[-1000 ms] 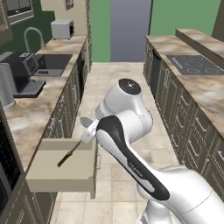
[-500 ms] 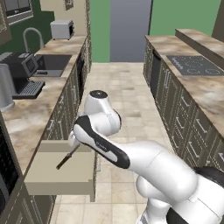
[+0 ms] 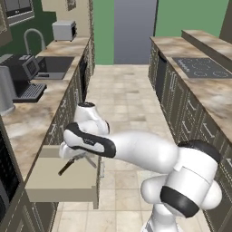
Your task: Pick up the metallic utensils from the counter and place them in the open drawer. Make sure not to pick up any wooden utensils.
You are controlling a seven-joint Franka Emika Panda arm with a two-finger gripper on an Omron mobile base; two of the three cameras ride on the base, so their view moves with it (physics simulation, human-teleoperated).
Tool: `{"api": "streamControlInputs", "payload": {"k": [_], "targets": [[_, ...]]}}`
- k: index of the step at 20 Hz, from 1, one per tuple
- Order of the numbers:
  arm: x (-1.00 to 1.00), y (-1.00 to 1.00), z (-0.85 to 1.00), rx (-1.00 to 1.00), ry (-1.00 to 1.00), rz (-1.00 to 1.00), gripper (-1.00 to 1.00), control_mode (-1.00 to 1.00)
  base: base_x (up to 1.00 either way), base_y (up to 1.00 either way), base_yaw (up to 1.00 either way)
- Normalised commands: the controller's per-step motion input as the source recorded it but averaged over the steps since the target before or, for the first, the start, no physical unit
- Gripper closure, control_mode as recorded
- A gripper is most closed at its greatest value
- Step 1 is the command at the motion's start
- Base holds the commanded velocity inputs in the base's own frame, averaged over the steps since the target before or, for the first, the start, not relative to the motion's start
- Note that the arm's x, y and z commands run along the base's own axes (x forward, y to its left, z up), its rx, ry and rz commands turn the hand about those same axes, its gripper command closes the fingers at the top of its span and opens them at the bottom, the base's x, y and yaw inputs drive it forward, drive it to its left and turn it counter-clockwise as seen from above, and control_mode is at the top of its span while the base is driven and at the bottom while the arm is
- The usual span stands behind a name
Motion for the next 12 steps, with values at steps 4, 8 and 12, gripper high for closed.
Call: {"api": "streamControlInputs", "payload": {"k": [4,8,12], "targets": [[0.6,0.11,-0.81,0.0,-0.17,0.0,1.0,-1.0,0.0,0.0,0.0],[0.51,0.25,-0.61,0.0,-0.26,0.0,1.0,-1.0,0.0,0.0,0.0],[0.37,0.23,-0.29,0.0,-0.07,0.0,1.0,-1.0,0.0,0.0,0.0]]}}
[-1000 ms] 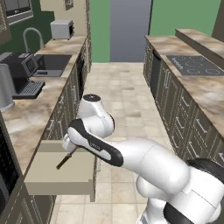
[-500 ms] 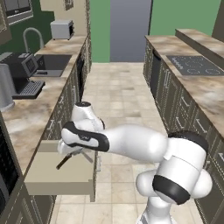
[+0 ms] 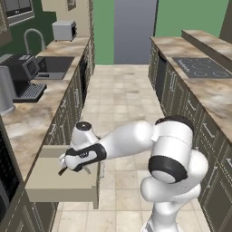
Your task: Pick up the metallic utensils from the counter and place them in the open drawer. Make sure not to pick up any wooden utensils.
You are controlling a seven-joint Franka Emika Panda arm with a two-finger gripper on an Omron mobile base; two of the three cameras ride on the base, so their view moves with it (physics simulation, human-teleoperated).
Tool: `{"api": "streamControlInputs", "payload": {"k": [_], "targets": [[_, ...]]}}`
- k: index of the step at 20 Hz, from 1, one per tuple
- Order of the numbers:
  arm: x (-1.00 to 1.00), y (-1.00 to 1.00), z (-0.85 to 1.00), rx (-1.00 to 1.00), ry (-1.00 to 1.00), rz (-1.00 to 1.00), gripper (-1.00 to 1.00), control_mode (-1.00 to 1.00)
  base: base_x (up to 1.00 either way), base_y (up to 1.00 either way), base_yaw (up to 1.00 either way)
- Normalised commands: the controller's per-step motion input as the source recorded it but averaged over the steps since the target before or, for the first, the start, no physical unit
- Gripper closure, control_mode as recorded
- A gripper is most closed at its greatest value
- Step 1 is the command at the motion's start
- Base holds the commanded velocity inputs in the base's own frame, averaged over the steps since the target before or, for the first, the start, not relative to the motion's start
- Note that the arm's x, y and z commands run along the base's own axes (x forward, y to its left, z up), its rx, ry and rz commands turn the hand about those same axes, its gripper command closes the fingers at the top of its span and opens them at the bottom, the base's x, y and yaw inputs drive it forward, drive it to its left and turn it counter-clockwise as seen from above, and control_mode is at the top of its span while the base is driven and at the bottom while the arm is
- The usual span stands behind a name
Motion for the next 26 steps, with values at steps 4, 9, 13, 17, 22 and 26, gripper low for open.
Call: {"api": "streamControlInputs", "payload": {"k": [4,9,13,17,22,26], "targets": [[0.39,0.37,-0.2,0.0,0.0,0.0,1.0,-1.0,0.0,0.0,0.0],[0.21,0.16,-0.66,0.0,0.05,0.0,1.0,-1.0,0.0,0.0,0.0],[0.44,0.37,-0.7,0.0,0.0,0.0,1.0,-1.0,0.0,0.0,0.0],[0.56,0.47,-0.64,-0.01,0.0,0.0,-1.0,-1.0,0.0,0.0,0.0],[0.3,0.12,-0.16,0.0,0.01,-0.03,-1.0,-1.0,0.0,0.0,0.0],[0.01,0.21,0.63,0.0,0.1,-0.1,-1.0,-1.0,0.0,0.0,0.0]]}}
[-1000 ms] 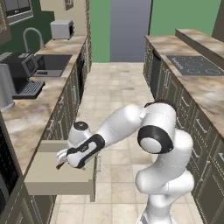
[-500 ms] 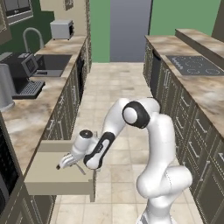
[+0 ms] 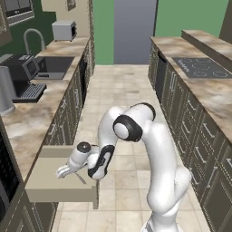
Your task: Pick up the metallic utensils from the counter and place them in the open drawer. Make sure not to pick up any wooden utensils.
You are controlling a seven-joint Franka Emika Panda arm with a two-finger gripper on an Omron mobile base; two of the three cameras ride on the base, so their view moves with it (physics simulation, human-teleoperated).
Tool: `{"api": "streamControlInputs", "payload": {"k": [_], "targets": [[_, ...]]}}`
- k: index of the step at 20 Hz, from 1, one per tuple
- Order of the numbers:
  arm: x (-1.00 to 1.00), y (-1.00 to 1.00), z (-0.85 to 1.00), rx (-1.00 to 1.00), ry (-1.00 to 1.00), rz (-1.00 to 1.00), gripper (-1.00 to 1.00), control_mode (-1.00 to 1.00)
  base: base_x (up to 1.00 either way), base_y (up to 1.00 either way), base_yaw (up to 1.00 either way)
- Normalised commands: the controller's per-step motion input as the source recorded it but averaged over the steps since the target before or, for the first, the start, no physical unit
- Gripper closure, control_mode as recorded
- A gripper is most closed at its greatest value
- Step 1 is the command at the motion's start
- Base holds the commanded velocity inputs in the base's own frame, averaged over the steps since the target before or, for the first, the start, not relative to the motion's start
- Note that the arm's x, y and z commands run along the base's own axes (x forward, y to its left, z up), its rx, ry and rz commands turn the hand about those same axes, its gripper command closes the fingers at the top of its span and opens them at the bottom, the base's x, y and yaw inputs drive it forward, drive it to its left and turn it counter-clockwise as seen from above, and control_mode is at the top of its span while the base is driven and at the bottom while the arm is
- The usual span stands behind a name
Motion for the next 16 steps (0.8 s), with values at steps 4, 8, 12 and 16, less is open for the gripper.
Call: {"api": "streamControlInputs", "payload": {"k": [4,8,12,16], "targets": [[0.0,0.04,1.0,0.0,0.09,-0.19,-1.0,-1.0,0.0,0.0,0.0],[0.0,-0.02,1.0,0.0,0.13,-0.2,-1.0,-1.0,0.0,0.0,0.0],[0.03,-0.01,1.0,0.0,0.07,-0.09,-1.0,-1.0,0.0,0.0,0.0],[0.0,0.0,1.0,-0.01,-0.05,-0.04,-1.0,-1.0,0.0,0.0,0.0]]}}
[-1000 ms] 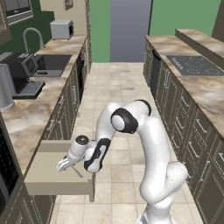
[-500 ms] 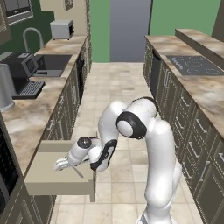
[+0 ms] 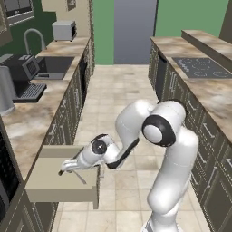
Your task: Pick up the metallic utensils from the counter and place them in the open drawer. Make sure not to pick up any wooden utensils.
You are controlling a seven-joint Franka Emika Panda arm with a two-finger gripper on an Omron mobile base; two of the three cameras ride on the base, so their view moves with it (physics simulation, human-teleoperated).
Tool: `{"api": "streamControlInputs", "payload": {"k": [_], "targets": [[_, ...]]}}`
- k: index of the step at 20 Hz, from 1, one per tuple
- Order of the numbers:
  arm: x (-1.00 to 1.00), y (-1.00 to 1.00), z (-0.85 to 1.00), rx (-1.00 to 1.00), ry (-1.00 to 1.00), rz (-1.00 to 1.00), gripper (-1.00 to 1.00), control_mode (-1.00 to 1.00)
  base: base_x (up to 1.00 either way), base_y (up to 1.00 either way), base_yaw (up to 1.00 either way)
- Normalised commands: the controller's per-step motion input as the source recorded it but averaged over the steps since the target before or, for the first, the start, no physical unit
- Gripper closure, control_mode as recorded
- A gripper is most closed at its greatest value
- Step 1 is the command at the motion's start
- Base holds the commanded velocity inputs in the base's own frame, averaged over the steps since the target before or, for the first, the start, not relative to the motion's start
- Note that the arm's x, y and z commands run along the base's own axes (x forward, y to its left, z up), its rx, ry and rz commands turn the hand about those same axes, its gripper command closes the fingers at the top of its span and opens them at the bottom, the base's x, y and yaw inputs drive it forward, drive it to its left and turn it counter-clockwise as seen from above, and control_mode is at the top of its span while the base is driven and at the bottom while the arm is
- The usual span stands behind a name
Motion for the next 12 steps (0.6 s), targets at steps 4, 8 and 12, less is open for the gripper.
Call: {"api": "streamControlInputs", "payload": {"k": [4,8,12], "targets": [[0.0,0.08,1.0,-0.07,-0.08,0.0,-1.0,-1.0,0.0,0.0,0.0],[0.0,0.31,1.0,-0.1,-0.02,0.0,-1.0,-1.0,0.0,0.0,0.0],[-0.07,0.33,1.0,-0.09,0.0,0.0,-1.0,-1.0,0.0,0.0,0.0]]}}
